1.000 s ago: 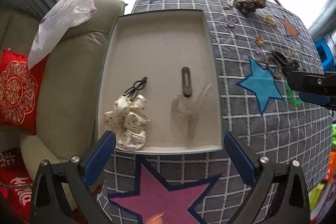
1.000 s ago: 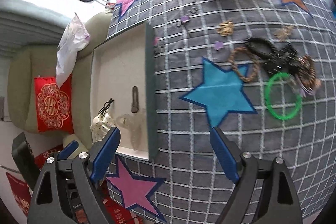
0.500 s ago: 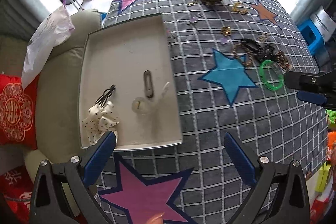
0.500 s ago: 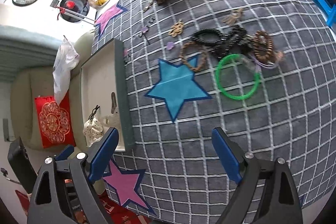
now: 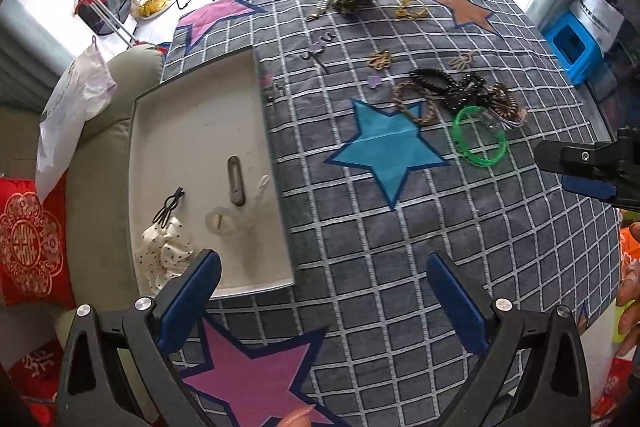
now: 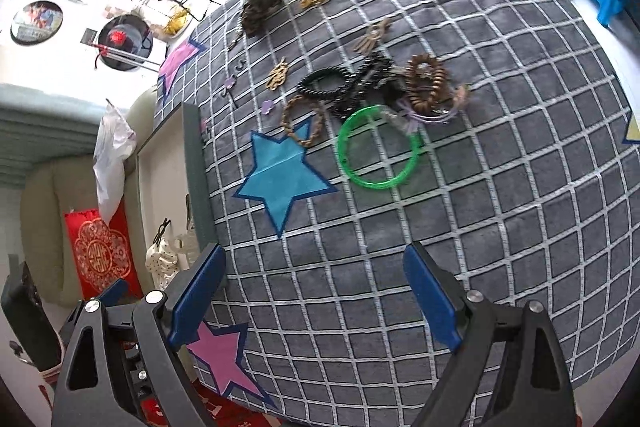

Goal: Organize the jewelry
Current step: 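Move both open tools back over the jewelry pile on the tablecloth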

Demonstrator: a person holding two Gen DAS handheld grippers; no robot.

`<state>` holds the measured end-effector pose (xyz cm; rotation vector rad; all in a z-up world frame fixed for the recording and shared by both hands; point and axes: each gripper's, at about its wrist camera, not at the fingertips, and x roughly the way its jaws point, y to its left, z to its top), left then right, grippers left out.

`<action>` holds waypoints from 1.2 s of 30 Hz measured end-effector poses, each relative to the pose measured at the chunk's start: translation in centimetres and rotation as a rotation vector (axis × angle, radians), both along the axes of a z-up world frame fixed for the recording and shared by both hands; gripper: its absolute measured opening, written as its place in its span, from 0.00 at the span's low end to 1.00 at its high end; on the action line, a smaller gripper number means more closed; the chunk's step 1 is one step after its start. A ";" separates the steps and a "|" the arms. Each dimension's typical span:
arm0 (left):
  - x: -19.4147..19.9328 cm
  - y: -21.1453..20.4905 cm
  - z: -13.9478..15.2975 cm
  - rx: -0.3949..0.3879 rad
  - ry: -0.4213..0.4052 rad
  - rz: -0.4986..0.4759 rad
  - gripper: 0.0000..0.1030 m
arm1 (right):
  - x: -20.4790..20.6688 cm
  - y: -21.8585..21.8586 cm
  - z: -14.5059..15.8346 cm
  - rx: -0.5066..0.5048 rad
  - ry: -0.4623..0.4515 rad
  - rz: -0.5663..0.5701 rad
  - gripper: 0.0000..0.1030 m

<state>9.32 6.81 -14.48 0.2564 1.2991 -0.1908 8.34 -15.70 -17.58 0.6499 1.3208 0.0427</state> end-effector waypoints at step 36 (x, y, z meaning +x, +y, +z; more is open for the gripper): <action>5.7 -6.2 -5.6 -0.041 0.097 0.056 1.00 | -1.8 -11.0 -4.8 -0.152 0.144 -0.060 0.89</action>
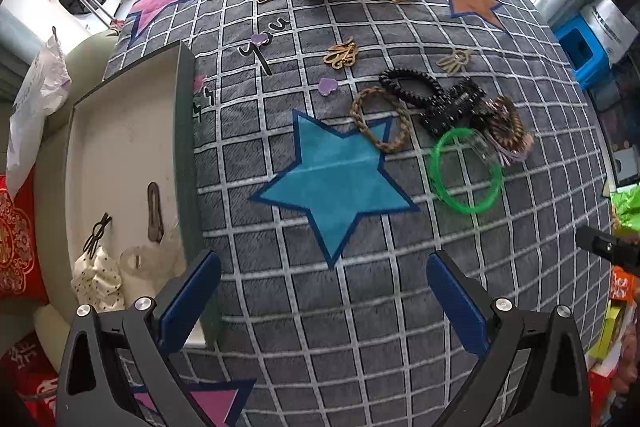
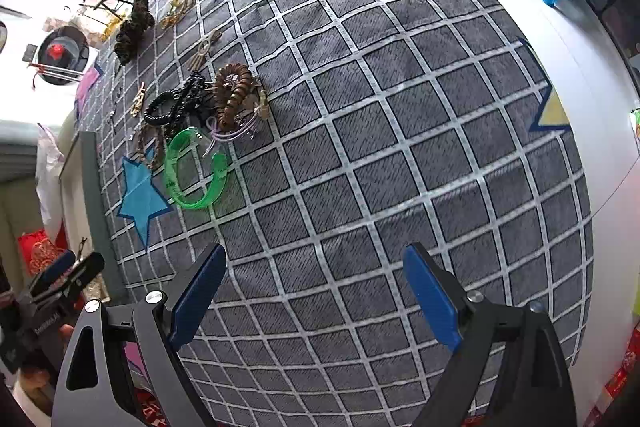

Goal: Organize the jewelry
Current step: 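Move both open tools back over the jewelry pile on the tablecloth, then grasp the braided brown bracelet with the left tool while the right tool grasps the green bangle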

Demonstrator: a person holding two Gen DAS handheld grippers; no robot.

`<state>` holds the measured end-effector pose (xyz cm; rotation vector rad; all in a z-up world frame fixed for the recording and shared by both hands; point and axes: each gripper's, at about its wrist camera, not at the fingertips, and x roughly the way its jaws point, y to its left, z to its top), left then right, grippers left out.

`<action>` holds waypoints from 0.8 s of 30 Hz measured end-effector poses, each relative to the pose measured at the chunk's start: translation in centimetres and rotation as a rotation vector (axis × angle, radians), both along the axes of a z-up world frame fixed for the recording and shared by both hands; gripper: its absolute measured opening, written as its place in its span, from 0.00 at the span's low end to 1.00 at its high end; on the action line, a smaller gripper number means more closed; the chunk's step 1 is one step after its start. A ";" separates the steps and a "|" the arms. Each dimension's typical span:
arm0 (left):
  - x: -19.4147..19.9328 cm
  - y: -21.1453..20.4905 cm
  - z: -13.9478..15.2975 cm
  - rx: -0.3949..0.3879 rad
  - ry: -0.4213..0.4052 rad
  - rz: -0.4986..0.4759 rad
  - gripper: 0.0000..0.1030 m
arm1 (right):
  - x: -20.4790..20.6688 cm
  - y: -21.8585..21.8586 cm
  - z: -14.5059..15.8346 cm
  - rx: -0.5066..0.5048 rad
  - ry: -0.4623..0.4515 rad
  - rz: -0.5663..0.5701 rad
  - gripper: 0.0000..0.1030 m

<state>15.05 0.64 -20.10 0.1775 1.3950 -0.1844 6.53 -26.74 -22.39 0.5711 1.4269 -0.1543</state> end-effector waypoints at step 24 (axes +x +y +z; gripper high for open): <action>7.2 -1.6 -3.7 -0.053 -0.028 0.058 0.89 | 9.3 1.0 -0.9 -0.043 -0.049 0.103 0.77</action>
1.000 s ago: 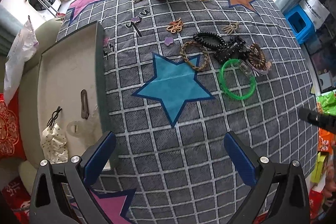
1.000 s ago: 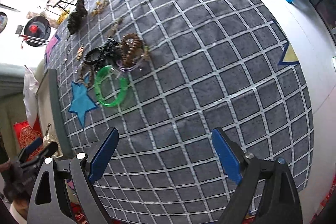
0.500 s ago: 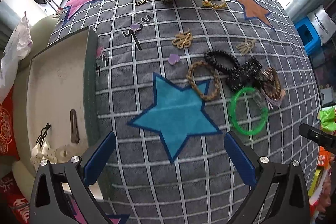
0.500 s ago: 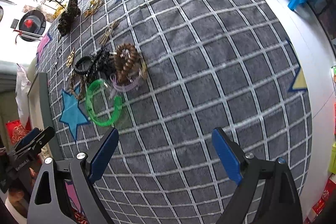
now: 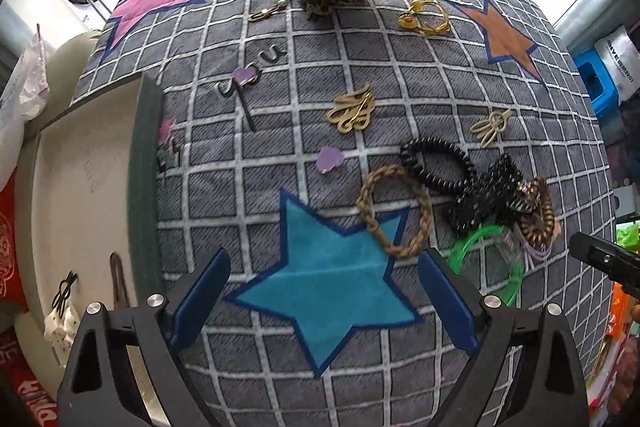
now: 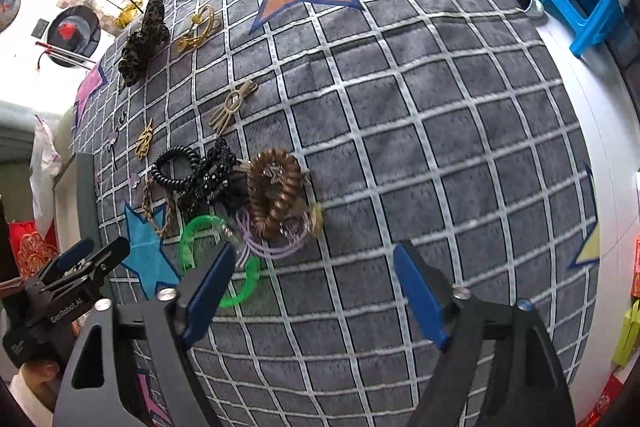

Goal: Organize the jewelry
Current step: 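Grasp the braided brown bracelet with the left tool while the right tool grasps the green bangle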

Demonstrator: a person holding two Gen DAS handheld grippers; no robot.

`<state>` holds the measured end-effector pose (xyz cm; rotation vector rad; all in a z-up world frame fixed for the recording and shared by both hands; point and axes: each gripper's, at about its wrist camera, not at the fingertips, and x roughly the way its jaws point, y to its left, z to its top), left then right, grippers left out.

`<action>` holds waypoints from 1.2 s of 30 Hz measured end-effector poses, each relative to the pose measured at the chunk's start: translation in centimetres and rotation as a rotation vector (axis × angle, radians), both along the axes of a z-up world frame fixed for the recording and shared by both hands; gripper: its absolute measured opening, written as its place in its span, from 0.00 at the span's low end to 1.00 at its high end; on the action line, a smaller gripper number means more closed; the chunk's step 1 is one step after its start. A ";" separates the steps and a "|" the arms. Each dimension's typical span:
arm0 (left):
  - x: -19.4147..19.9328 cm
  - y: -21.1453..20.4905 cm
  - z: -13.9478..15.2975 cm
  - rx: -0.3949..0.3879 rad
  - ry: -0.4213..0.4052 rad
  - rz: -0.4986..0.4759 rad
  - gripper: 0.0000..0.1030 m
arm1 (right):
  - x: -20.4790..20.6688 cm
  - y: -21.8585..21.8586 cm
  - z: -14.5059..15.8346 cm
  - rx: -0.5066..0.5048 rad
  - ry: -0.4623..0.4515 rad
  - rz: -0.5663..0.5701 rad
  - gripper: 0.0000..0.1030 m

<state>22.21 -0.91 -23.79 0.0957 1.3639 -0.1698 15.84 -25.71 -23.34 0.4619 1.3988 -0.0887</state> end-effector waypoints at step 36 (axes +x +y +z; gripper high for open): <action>0.7 -3.2 -1.6 -0.071 0.005 -0.083 0.08 | -1.6 7.0 -2.7 -0.025 0.049 0.035 0.07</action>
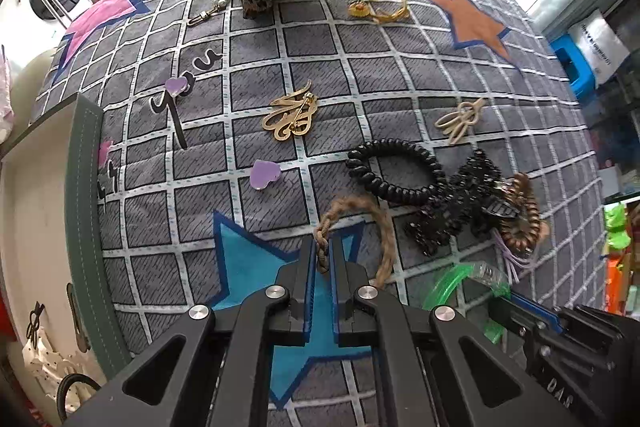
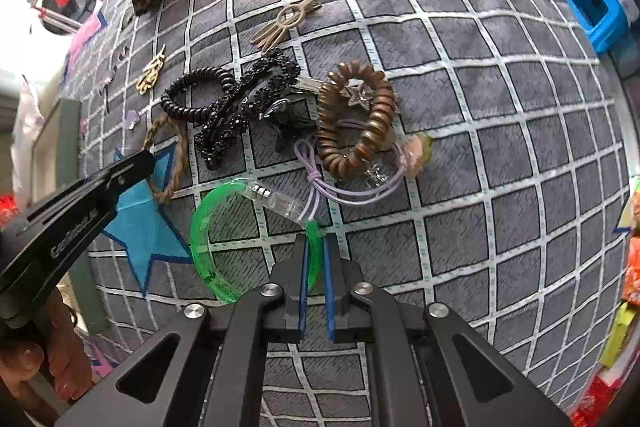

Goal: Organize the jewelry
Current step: 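Grasp the braided brown bracelet with the left tool while the right tool grasps the green bangle, then lift and carry the braided bracelet and green bangle over the white tray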

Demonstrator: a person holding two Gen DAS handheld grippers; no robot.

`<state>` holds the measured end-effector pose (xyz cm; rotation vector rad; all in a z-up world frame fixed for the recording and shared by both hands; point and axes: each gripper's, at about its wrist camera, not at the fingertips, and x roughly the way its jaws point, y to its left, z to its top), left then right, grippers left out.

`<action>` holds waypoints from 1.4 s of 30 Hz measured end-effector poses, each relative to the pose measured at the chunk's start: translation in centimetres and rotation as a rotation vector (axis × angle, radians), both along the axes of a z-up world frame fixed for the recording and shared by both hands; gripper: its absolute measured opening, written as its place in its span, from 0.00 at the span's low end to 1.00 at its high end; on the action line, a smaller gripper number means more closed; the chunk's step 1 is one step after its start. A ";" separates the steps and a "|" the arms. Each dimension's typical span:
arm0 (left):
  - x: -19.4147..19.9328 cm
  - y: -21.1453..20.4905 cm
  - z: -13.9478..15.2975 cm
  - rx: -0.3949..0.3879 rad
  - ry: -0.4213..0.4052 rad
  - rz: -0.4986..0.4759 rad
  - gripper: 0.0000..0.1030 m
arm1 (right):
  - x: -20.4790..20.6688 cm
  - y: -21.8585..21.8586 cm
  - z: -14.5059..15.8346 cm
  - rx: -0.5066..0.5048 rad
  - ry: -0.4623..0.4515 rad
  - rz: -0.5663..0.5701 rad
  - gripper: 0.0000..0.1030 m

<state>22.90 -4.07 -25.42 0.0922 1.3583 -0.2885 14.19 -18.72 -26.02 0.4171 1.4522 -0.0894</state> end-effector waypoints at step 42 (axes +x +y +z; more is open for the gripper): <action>-10.6 11.7 11.6 -0.114 -0.101 -0.005 0.08 | -5.3 3.3 8.4 0.051 -0.081 -0.022 0.07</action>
